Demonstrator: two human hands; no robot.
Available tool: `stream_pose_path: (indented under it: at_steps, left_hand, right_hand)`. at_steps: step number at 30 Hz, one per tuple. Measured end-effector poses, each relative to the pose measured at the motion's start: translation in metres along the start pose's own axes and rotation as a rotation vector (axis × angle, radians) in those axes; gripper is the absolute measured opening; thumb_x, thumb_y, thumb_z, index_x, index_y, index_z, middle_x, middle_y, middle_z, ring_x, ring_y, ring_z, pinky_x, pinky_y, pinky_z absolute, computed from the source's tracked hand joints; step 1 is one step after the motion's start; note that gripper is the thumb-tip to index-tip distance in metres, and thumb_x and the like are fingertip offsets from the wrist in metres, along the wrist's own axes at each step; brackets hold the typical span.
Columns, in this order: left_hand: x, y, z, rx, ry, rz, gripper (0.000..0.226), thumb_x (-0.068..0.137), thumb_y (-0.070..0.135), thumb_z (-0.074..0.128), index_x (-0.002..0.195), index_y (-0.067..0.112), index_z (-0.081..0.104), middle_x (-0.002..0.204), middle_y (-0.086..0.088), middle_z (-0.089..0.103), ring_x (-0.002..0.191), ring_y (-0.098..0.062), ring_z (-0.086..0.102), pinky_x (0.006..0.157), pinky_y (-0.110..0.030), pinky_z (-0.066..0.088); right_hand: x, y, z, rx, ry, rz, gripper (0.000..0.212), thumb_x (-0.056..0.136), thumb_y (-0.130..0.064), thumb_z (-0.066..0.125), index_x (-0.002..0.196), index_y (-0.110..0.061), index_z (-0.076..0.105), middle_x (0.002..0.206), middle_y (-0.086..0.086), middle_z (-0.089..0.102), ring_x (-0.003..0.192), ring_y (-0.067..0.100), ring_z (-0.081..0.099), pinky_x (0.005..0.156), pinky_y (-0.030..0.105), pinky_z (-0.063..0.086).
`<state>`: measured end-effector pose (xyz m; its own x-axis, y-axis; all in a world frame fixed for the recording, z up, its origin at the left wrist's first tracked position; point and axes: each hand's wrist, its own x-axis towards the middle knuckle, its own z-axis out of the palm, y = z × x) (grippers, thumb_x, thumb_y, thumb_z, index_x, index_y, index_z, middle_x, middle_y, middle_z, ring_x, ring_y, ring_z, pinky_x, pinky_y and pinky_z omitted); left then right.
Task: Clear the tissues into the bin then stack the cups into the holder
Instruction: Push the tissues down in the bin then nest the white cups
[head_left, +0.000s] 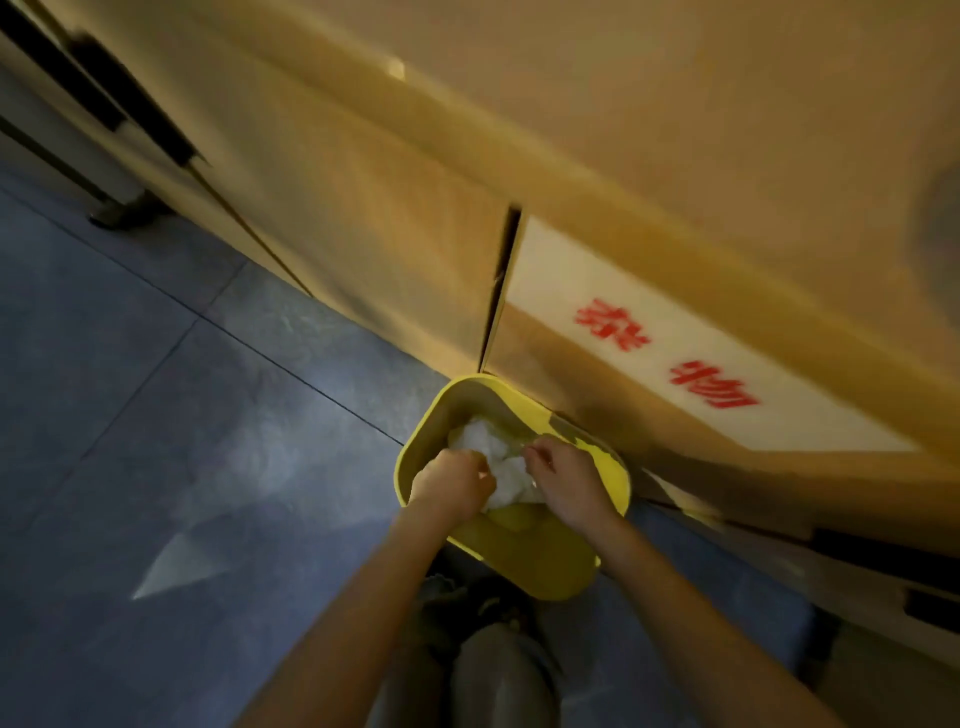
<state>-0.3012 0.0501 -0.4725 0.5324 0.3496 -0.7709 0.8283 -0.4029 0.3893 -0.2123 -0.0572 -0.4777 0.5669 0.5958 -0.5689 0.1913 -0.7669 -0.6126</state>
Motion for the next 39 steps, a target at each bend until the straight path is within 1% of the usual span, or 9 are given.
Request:
stream_pose_path:
  at_steps: [2, 4, 9, 12, 18, 25, 31, 36, 39]
  left_hand:
    - [-0.032, 0.020, -0.029, -0.004, 0.021, 0.072, 0.028, 0.087, 0.021, 0.046, 0.062, 0.008, 0.052, 0.073, -0.016, 0.060, 0.075, -0.031, 0.057, 0.066, -0.039, 0.044]
    - [-0.067, 0.044, -0.061, 0.012, 0.061, 0.127, 0.038, 0.086, 0.019, 0.046, 0.050, 0.012, 0.035, 0.054, -0.006, 0.041, 0.061, -0.025, 0.046, 0.058, -0.036, 0.033]
    - [-0.145, 0.108, -0.150, 0.058, 0.216, 0.291, 0.022, 0.085, 0.018, 0.047, 0.078, 0.002, 0.061, 0.088, -0.021, 0.067, 0.087, -0.036, 0.061, 0.069, -0.040, 0.047]
    - [-0.184, 0.148, -0.196, 0.079, 0.311, 0.424, 0.020, 0.082, 0.016, 0.051, 0.076, 0.000, 0.062, 0.089, -0.028, 0.068, 0.088, -0.040, 0.061, 0.070, -0.043, 0.045]
    - [-0.236, 0.235, -0.249, 0.129, 0.419, 0.661, 0.020, 0.086, 0.022, 0.051, 0.088, 0.008, 0.066, 0.088, -0.019, 0.071, 0.087, -0.037, 0.063, 0.072, -0.041, 0.048]
    - [-0.258, 0.335, -0.245, 0.039, 0.497, 0.894, 0.019, 0.087, 0.022, 0.053, 0.102, 0.012, 0.060, 0.089, -0.008, 0.069, 0.085, -0.025, 0.063, 0.074, -0.037, 0.050]
    - [-0.236, 0.407, -0.215, -0.025, 0.529, 0.973, 0.024, 0.088, 0.025, 0.054, 0.108, 0.012, 0.056, 0.101, -0.007, 0.065, 0.091, -0.020, 0.060, 0.076, -0.031, 0.045]
    - [-0.196, 0.455, -0.172, 0.071, 0.507, 0.942, 0.038, 0.086, 0.024, 0.055, 0.121, 0.010, 0.047, 0.121, -0.011, 0.055, 0.112, -0.025, 0.049, 0.094, -0.031, 0.039]
    - [-0.172, 0.473, -0.150, 0.198, 0.479, 0.884, 0.058, 0.083, 0.026, 0.060, 0.133, 0.009, 0.036, 0.138, -0.013, 0.045, 0.128, -0.027, 0.039, 0.107, -0.034, 0.030]
  right_hand:
    - [-0.023, -0.034, -0.028, -0.039, 0.007, -0.030, 0.025, 0.093, -0.022, 0.045, 0.071, -0.018, 0.054, 0.082, 0.021, 0.066, 0.078, 0.033, 0.059, 0.065, 0.036, 0.040]
    - [-0.048, -0.071, -0.056, -0.102, -0.001, -0.077, 0.025, 0.094, -0.025, 0.044, 0.073, -0.015, 0.054, 0.083, 0.022, 0.066, 0.081, 0.035, 0.061, 0.062, 0.037, 0.039]
    - [-0.104, -0.155, -0.123, -0.224, 0.061, -0.189, 0.026, 0.094, -0.024, 0.041, 0.085, -0.008, 0.059, 0.084, 0.019, 0.066, 0.075, 0.023, 0.058, 0.063, 0.035, 0.038]
    - [-0.131, -0.196, -0.171, -0.166, 0.150, -0.241, 0.020, 0.091, -0.020, 0.045, 0.078, -0.009, 0.053, 0.082, 0.020, 0.065, 0.078, 0.028, 0.062, 0.064, 0.036, 0.041]
    - [-0.176, -0.239, -0.277, -0.036, 0.516, -0.211, 0.019, 0.092, -0.025, 0.045, 0.095, -0.013, 0.059, 0.078, 0.016, 0.069, 0.076, 0.034, 0.063, 0.068, 0.043, 0.050]
    - [-0.208, -0.221, -0.376, 0.314, 0.830, -0.206, 0.017, 0.094, -0.020, 0.045, 0.093, -0.013, 0.061, 0.068, -0.002, 0.062, 0.066, 0.017, 0.059, 0.068, 0.035, 0.048]
    - [-0.208, -0.165, -0.430, 0.432, 1.046, -0.120, 0.017, 0.094, -0.020, 0.045, 0.106, -0.014, 0.057, 0.097, 0.003, 0.064, 0.089, 0.013, 0.059, 0.068, 0.011, 0.042]
    - [-0.186, -0.098, -0.453, 0.396, 1.116, 0.060, 0.026, 0.092, -0.018, 0.049, 0.118, -0.016, 0.050, 0.117, 0.006, 0.059, 0.102, 0.015, 0.054, 0.084, 0.030, 0.049]
    - [-0.170, -0.062, -0.462, 0.329, 1.091, 0.161, 0.037, 0.089, -0.015, 0.052, 0.125, -0.013, 0.045, 0.126, 0.011, 0.052, 0.114, 0.024, 0.050, 0.095, 0.037, 0.044]
